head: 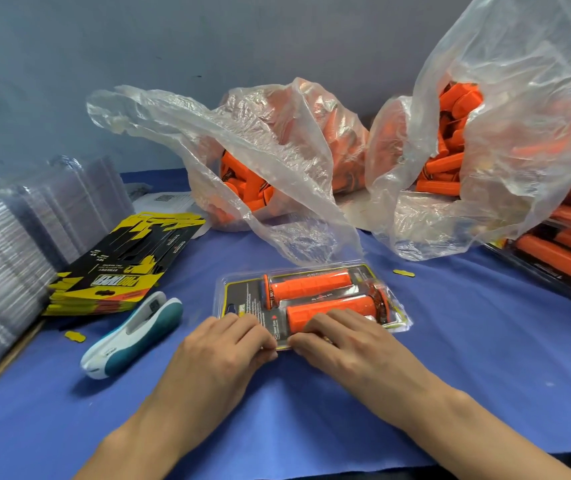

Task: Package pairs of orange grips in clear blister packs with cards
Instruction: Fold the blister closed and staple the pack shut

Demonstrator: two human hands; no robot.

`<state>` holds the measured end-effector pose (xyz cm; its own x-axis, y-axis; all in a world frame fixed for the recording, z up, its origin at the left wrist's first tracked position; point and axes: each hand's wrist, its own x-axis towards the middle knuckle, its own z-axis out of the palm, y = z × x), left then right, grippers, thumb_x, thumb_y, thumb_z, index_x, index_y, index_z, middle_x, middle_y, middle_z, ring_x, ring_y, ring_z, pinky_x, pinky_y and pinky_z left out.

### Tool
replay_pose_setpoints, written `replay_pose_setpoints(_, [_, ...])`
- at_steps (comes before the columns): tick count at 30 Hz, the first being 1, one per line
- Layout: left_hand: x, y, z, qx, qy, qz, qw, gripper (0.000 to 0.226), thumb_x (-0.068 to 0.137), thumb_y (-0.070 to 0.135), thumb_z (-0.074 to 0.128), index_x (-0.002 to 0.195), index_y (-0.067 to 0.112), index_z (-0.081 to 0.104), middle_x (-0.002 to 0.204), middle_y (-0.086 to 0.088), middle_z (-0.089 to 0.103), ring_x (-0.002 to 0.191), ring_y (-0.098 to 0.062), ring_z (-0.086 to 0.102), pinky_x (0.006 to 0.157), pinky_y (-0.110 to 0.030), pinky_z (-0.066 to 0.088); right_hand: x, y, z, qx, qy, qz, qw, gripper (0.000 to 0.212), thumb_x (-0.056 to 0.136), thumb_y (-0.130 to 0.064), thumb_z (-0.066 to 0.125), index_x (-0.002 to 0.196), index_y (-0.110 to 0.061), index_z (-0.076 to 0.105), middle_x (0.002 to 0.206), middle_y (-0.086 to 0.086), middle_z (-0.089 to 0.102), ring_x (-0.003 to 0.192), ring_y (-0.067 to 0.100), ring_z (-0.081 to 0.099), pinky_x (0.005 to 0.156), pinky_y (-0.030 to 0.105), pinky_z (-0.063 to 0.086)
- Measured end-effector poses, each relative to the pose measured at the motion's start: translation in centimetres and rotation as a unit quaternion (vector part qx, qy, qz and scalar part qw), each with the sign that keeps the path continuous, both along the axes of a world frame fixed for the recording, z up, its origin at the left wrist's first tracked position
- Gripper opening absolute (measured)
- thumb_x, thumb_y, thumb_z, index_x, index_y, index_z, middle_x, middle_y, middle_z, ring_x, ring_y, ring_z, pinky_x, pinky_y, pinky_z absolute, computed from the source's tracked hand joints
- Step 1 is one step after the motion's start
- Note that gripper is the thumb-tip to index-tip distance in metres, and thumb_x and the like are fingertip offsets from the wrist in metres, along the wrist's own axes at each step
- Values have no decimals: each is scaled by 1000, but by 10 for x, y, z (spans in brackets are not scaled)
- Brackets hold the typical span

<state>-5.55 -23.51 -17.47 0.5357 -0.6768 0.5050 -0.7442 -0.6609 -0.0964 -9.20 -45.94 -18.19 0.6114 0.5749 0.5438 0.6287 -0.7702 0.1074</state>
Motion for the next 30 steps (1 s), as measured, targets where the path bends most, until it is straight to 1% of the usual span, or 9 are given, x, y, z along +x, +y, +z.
replay_pose_setpoints(3, [4, 8, 2, -19, 11, -1, 1000, 24, 94, 34, 50, 80, 21, 64, 79, 9, 60, 68, -18, 58, 61, -31, 44, -2, -13, -1, -2, 6, -16, 1000, 10, 97, -11, 59, 101, -16, 67, 91, 0, 58, 77, 22, 53, 69, 34, 48])
replay_pose_setpoints(7, [8, 14, 6, -37, 28, -11, 999, 25, 94, 34, 51, 79, 19, 65, 78, 9, 61, 67, -19, 58, 59, -34, 47, -8, -28, -1, -16, 2, -33, 999, 15, 97, -7, 57, 104, -16, 67, 92, 1, 58, 78, 22, 54, 70, 33, 48])
replay_pose_setpoints(10, [10, 15, 7, -30, 28, -11, 999, 24, 93, 34, 51, 79, 20, 64, 79, 11, 60, 69, -18, 59, 66, -30, 43, -13, -39, -1, -24, -8, -43, 999, 18, 95, -5, 55, 104, -15, 68, 93, 1, 59, 76, 22, 53, 68, 31, 47])
replay_pose_setpoints(13, [16, 22, 10, -39, 38, -6, 998, 24, 93, 36, 50, 79, 20, 63, 79, 12, 60, 70, -17, 59, 70, -25, 38, -15, -54, -1, -16, -26, -62, 998, 14, 92, -8, 61, 102, -14, 68, 92, 2, 59, 74, 23, 53, 65, 34, 49])
replay_pose_setpoints(19, [16, 20, 2, -25, 58, 2, 998, 22, 94, 37, 49, 82, 22, 60, 81, 13, 56, 72, -15, 55, 70, -23, 36, -14, -65, -10, -11, -39, -78, 996, 11, 91, -13, 65, 101, -17, 67, 90, 0, 57, 76, 23, 53, 74, 33, 46])
replay_pose_setpoints(22, [13, 7, -7, -6, 30, 2, 1000, 17, 95, 32, 48, 86, 23, 59, 83, 10, 53, 74, -17, 55, 70, -24, 36, -12, -68, -13, 13, -30, -82, 996, 10, 90, -14, 67, 99, -19, 66, 92, -2, 56, 77, 21, 51, 73, 30, 44])
replay_pose_setpoints(26, [7, -33, -15, -10, -17, -15, 1000, 7, 92, 22, 61, 99, 23, 64, 88, 5, 56, 78, -21, 55, 70, -33, 46, -9, -65, -16, 31, -23, -76, 996, 10, 90, -15, 70, 98, -20, 66, 91, -4, 54, 75, 21, 49, 70, 31, 45])
replay_pose_setpoints(28, [2, -53, -17, -6, -33, -17, 999, 10, 91, 19, 64, 100, 24, 63, 88, 4, 55, 79, -21, 53, 71, -34, 45, -8, -63, -16, 28, -26, -72, 997, 7, 92, -17, 67, 98, -20, 65, 91, -4, 53, 74, 20, 49, 70, 30, 44])
replay_pose_setpoints(30, [0, -65, -16, -3, -43, -22, 999, 8, 92, 18, 63, 98, 24, 62, 87, 4, 53, 78, -20, 52, 72, -32, 43, -7, -67, -17, 23, -29, -78, 996, 11, 90, -15, 70, 98, -21, 65, 92, -5, 54, 75, 20, 50, 70, 30, 44])
